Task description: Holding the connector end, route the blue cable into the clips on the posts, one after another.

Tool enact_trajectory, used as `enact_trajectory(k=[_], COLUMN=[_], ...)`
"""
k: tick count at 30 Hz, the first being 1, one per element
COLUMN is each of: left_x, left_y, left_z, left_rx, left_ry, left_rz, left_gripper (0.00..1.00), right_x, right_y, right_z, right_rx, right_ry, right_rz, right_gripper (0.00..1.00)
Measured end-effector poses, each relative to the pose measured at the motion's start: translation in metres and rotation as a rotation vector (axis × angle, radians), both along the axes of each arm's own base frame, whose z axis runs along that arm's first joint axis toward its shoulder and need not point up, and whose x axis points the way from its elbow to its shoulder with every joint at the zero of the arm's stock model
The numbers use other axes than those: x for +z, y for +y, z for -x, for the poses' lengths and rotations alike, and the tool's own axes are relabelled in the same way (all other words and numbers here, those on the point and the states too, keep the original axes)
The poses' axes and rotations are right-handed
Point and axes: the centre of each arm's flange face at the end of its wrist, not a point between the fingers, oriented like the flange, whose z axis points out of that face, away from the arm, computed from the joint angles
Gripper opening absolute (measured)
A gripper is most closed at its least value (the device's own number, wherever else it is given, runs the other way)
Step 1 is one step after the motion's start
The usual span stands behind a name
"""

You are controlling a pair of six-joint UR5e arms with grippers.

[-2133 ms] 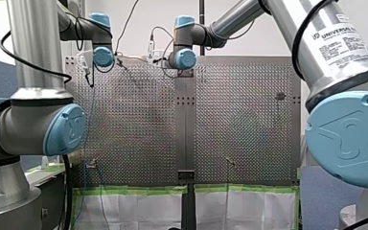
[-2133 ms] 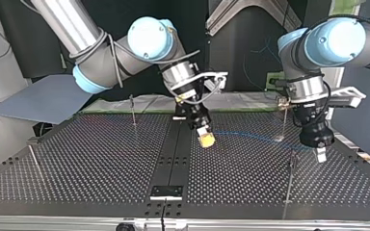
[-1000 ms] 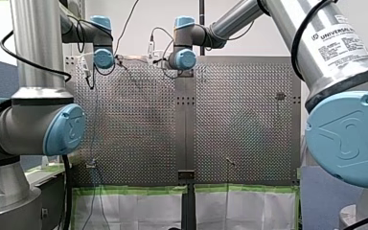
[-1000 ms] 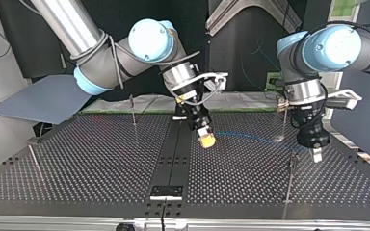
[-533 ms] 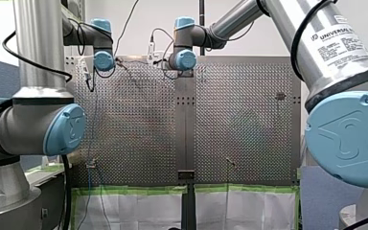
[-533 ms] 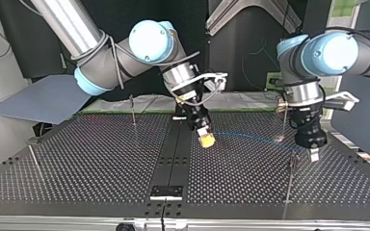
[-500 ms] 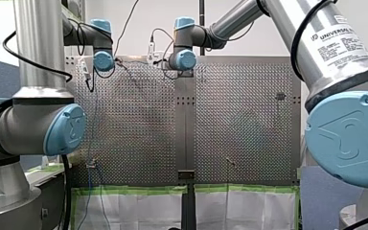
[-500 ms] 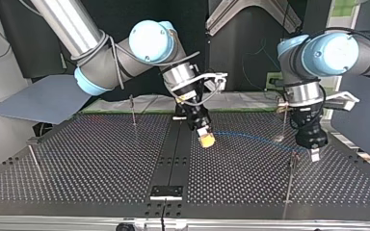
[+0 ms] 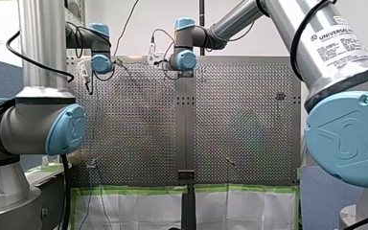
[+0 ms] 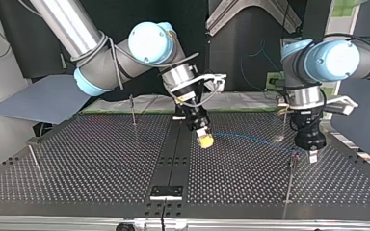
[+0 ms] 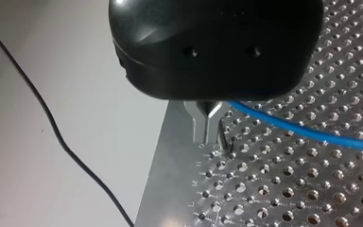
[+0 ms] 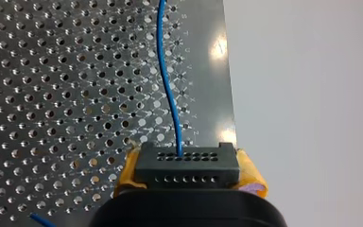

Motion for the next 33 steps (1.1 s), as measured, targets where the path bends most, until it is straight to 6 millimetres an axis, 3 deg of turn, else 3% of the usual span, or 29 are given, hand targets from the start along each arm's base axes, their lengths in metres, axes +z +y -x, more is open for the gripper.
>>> enact_trajectory(k=[14, 33], left_x=[0.011, 0.003], left_y=[0.009, 0.034], left_z=[-0.01, -0.04], left_rx=[-0.019, -0.055], left_ry=[-0.028, -0.038], left_rz=[0.008, 0.036], left_gripper=[0.0, 0.0], right_x=[0.01, 0.007], right_y=[-0.004, -0.023], right_z=[-0.002, 0.007], right_rx=[0.005, -0.021], right_ry=[-0.014, -0.014], right_rz=[0.016, 0.016], right_gripper=[0.0, 0.0])
